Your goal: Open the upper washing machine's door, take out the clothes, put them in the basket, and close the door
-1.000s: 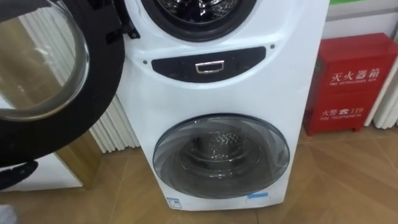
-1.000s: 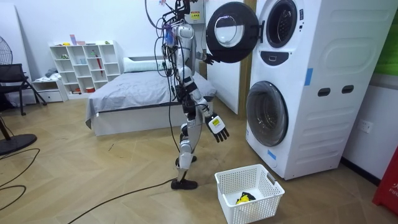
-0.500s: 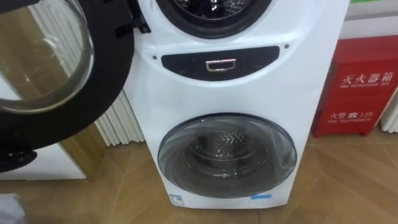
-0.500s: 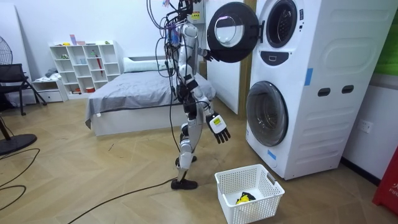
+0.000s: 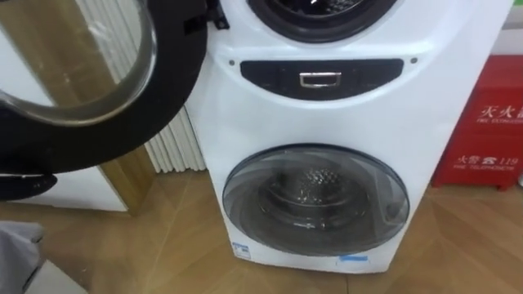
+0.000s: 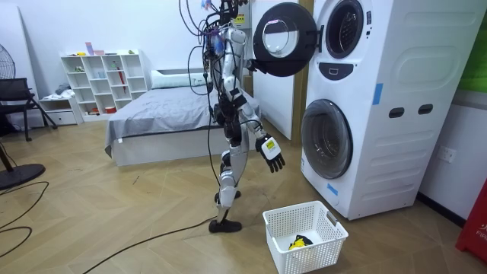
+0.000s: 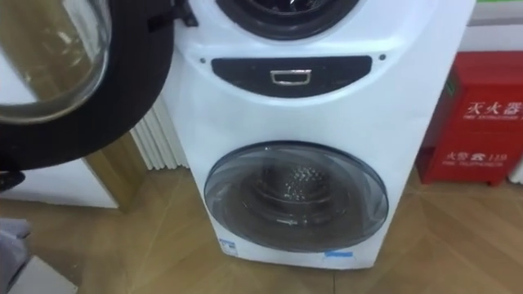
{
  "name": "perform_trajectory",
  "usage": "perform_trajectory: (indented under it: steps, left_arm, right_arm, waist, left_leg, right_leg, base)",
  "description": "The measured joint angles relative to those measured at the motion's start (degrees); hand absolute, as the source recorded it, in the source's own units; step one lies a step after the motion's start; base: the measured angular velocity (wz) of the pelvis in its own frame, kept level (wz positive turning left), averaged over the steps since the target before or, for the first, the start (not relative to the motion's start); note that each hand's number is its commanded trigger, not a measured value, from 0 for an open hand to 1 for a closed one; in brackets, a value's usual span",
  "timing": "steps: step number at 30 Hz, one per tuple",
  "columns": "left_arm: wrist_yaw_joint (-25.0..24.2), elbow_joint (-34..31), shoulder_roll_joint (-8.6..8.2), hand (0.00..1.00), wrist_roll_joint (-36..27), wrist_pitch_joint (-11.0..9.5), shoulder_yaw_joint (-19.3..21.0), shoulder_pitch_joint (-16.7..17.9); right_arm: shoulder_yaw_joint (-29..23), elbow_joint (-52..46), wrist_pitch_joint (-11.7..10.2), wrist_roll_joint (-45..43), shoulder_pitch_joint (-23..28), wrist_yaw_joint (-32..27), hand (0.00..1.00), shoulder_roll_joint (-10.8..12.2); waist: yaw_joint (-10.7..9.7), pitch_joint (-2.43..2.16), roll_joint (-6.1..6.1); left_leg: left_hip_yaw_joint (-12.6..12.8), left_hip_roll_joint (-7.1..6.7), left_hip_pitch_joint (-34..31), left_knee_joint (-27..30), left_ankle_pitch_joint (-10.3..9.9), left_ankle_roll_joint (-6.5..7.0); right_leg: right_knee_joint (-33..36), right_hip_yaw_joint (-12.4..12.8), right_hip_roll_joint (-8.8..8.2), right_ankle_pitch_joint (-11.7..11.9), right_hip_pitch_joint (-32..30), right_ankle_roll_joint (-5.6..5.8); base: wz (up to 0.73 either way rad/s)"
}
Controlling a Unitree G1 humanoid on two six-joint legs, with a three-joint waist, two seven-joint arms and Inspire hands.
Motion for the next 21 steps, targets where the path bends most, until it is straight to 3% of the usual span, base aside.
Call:
perform_trajectory:
  steps: [4,6,8,9,15,18,21]
  left_arm:
    - [1.62,-7.37,-2.08,0.0,0.88,0.23,-0.7,2.91]
    - [3.89,-10.41,-3.53,0.0,0.87,0.25,-3.17,3.23]
    - [4.7,-12.65,-5.16,0.0,0.88,0.25,-4.45,3.61]
    - [5.03,-15.09,-5.95,0.0,0.89,0.27,-4.51,5.44]
    - [5.11,-24.1,-8.72,0.0,1.53,0.27,-4.61,11.82]
    - [5.1,-31.3,-12.9,0.0,1.61,0.26,-4.61,16.21]
    - [5.1,-33.44,-15.67,0.0,2.11,0.26,-5.0,17.0]
  right_arm:
    - [2.6,1.31,0.0,1.88,-0.6,0.25,0.0,-0.01]
    - [5.08,2.33,-0.05,2.92,-1.58,0.76,0.0,-0.15]
    - [6.53,3.5,0.08,3.99,-2.16,0.94,0.0,-0.28]
    - [7.19,3.48,0.05,4.09,-2.44,1.32,0.0,-0.25]
    - [9.29,3.52,0.18,6.21,-2.6,2.15,0.0,-1.05]
    - [9.43,3.95,0.36,7.03,-2.15,2.0,0.0,-1.02]
    - [10.45,4.77,0.32,8.36,-2.56,2.0,0.0,-1.07]
  waist:
    - [-0.2,0.1,0.0]
    - [-0.85,0.24,0.16]
    - [-0.88,0.46,0.49]
    - [-0.88,0.66,0.83]
    - [-1.72,0.74,0.95]
    - [-2.09,0.5,0.56]
    - [-2.11,0.43,0.43]
  left_leg:
    - [-1.3,-0.58,-1.8,0.98,0.02,0.21]
    - [-2.94,-1.06,-3.1,2.13,0.03,0.51]
    - [-3.49,-1.44,-3.46,2.14,0.32,0.97]
    - [-3.48,-1.48,-3.45,2.18,0.38,1.06]
    - [-3.85,-2.05,-4.16,2.74,0.73,1.61]
    - [-4.14,-2.58,-4.35,2.79,1.16,2.13]
    - [-3.95,-2.58,-4.51,3.16,1.44,2.29]
  right_leg:
    - [0.01,-0.3,-0.23,0.07,-0.57,0.13]
    - [0.08,-1.6,-0.3,0.09,-0.4,0.17]
    - [0.07,-1.32,-0.44,0.2,-0.25,0.35]
    - [0.09,-1.36,-0.51,0.33,-0.22,0.57]
    - [0.05,-2.03,-0.9,0.46,-0.22,0.83]
    - [0.08,-2.23,-1.31,0.64,-0.19,1.31]
    - [0.08,-1.66,-1.34,0.77,-0.2,1.42]
  base:
    - [0.27]
    - [0.43]
    - [0.35]
    - [0.15]
    - [0.06]
    - [0.09]
    - [0.0]
